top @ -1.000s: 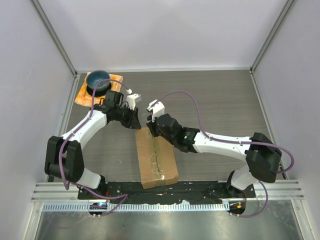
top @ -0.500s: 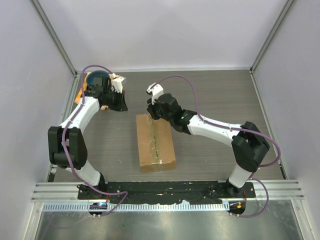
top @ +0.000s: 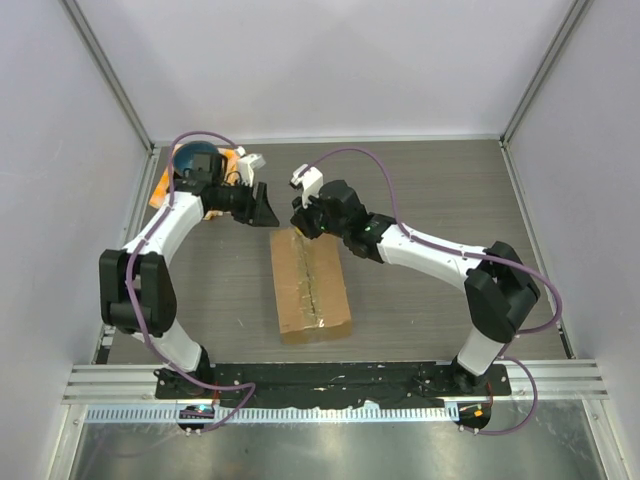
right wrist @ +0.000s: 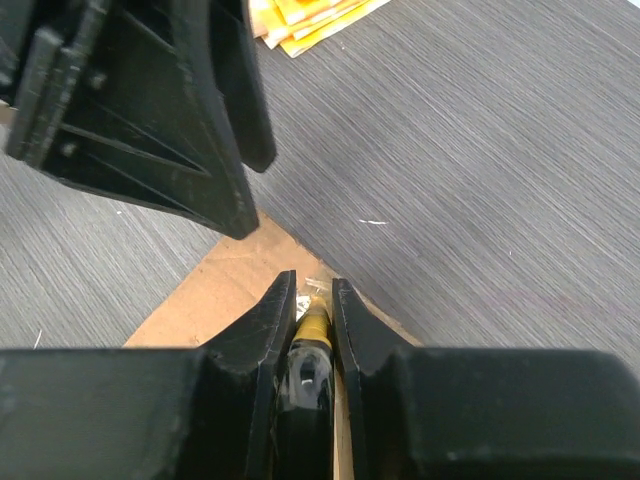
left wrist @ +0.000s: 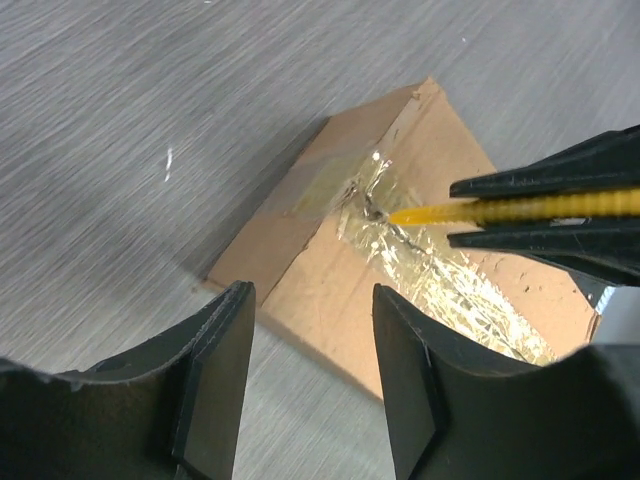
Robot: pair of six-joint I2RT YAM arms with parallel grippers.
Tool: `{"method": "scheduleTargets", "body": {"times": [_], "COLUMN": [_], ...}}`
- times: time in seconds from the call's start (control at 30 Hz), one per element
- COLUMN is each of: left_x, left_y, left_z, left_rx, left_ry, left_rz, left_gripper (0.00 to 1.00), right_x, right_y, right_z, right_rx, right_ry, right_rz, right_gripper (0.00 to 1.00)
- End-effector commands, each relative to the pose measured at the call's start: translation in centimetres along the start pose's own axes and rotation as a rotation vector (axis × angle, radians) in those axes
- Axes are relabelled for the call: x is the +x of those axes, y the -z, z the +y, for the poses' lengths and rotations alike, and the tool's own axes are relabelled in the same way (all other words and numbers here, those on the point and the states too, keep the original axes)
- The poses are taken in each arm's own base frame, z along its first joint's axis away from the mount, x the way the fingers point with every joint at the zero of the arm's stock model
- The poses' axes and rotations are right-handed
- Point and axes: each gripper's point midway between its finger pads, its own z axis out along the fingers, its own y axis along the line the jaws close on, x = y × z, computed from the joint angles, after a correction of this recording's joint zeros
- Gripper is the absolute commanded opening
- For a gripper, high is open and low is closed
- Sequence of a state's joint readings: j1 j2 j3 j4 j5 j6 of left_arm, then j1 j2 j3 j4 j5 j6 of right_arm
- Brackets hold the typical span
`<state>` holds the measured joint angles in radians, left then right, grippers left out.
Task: Unpack the express box
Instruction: Adjust the express box at the center of the board.
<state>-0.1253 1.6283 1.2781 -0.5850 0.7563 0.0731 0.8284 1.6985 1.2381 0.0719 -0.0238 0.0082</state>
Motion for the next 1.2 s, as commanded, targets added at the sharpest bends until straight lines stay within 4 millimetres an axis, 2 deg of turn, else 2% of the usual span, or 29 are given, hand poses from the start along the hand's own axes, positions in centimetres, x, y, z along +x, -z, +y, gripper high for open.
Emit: {"method": "scheduleTargets", "body": {"times": [0.0,0.13,0.23,0.37,0.57,0.6,0.67,0.7,0.77,0.8,0.83,0.87,0.93,1.03,1.1,1.17], "left_x": [-1.4,-0.9,-0.5,0.5,2.6,3.2,3.3,4.0,4.0,4.9,5.2,5.1,6.9,8.7,9.8,10.1], "left_y": [-1.6,-3.0,-3.7,-4.3,-5.0,-5.0,-4.6,-4.6,-3.6,-3.4,-2.8,-2.1,-1.2,0.4,1.2,1.6], "left_z": [-1.6,-1.6,-1.7,-1.3,0.6,1.4,2.0,2.5,3.1,3.4,4.1,4.0,4.8,4.8,4.1,3.8], "left_rx": [0.114,0.127,0.133,0.141,0.068,0.026,-0.033,-0.063,-0.133,-0.162,-0.223,-0.253,-0.315,-0.347,-0.334,-0.329], "left_ry": [-0.079,-0.119,-0.147,-0.151,-0.118,-0.112,-0.098,-0.086,-0.069,-0.052,-0.039,-0.044,-0.006,0.045,0.064,0.067], "left_rz": [-0.013,0.01,0.03,0.053,0.13,0.144,0.14,0.143,0.127,0.137,0.138,0.125,0.153,0.173,0.181,0.178], "left_gripper": [0.52,0.45,0.37,0.25,0.09,0.05,0.0,0.0,0.0,0.0,0.0,0.0,0.0,0.0,0.0,0.0], "right_x": [-3.4,-5.5,-5.8,-5.1,-3.7,-3.4,-2.7,-2.3,-1.9,-1.8,-1.8,-1.8,-2.0,-2.6,-2.5,-2.6], "right_y": [2.2,3.7,4.1,4.5,4.6,4.5,4.3,4.2,4.0,3.9,3.8,3.8,3.5,3.1,2.7,2.3], "right_z": [0.8,-0.5,-0.6,-0.5,-0.7,-0.8,-1.1,-1.2,-1.3,-1.4,-1.3,-1.4,-1.5,-1.4,-1.1,-0.8], "right_rx": [-0.015,0.057,0.066,0.065,0.086,0.09,0.111,0.115,0.127,0.13,0.129,0.135,0.138,0.135,0.123,0.11], "right_ry": [0.0,-0.001,-0.012,-0.033,-0.078,-0.084,-0.098,-0.102,-0.114,-0.116,-0.119,-0.119,-0.12,-0.125,-0.128,-0.135], "right_rz": [-0.066,-0.119,-0.121,-0.119,-0.091,-0.084,-0.071,-0.064,-0.064,-0.066,-0.07,-0.073,-0.078,-0.089,-0.088,-0.094], "right_gripper": [0.01,0.01,0.01,0.01,0.01,0.01,0.01,0.01,0.01,0.01,0.01,0.01,0.01,0.01,0.01,0.01]}}
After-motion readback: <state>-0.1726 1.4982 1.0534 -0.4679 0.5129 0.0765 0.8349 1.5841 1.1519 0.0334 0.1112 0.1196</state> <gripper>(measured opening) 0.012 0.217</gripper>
